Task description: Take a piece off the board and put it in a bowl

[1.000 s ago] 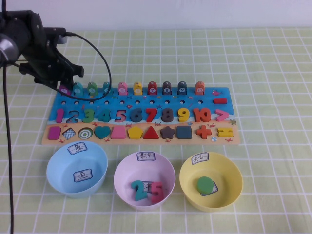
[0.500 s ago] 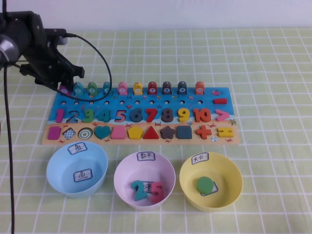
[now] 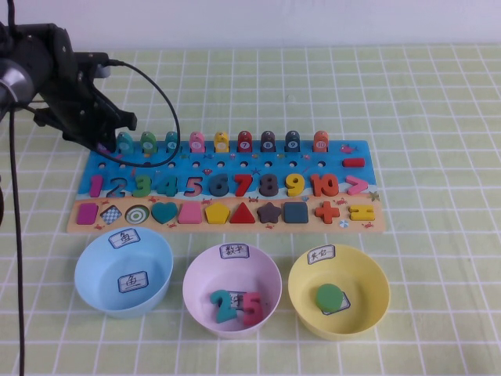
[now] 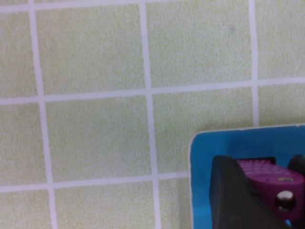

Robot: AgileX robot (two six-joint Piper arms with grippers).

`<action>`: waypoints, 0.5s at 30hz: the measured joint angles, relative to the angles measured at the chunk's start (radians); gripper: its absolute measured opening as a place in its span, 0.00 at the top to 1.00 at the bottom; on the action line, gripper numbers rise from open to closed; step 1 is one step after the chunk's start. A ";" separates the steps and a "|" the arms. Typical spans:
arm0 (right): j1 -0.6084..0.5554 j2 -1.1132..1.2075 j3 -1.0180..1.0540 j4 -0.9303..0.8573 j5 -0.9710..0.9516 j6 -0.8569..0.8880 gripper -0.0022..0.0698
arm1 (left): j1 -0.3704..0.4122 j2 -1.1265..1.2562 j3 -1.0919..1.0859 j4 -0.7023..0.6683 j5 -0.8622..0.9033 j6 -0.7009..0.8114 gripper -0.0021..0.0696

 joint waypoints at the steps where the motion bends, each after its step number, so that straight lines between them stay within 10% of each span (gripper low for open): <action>1: 0.000 0.000 0.000 0.000 0.000 0.000 0.99 | 0.000 0.000 0.000 0.000 0.000 0.000 0.71; 15: 0.000 0.000 0.000 0.000 0.000 0.000 0.99 | 0.000 -0.008 -0.156 0.026 0.063 0.000 0.71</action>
